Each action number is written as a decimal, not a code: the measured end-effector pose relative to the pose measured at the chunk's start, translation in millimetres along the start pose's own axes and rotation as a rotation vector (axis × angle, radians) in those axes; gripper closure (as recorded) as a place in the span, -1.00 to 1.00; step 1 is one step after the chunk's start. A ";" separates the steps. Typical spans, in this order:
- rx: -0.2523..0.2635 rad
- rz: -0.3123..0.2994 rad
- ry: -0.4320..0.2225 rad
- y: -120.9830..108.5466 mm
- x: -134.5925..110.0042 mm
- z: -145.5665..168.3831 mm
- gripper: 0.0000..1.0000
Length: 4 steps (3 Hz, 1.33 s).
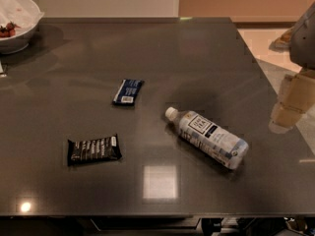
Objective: Place blue plastic bottle upright
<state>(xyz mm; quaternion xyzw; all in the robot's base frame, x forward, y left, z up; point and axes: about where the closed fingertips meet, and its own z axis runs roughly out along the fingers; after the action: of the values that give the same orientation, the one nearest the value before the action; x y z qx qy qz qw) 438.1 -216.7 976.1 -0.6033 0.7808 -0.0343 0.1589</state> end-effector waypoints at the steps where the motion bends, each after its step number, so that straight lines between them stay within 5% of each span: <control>1: 0.000 0.000 0.000 0.0 0.0 0.0 -1.00; 2: -0.005 0.012 -0.003 -2.9 -2.5 1.0 -1.00; 4: -0.100 0.103 0.018 3.7 -45.4 33.2 -1.00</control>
Offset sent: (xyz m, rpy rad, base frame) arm 0.0068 0.0017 -0.0050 0.0139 0.0374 -0.0199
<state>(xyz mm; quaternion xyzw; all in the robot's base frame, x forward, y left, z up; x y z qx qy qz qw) 454.3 -167.8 953.2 -0.5691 0.8129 0.0074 0.1232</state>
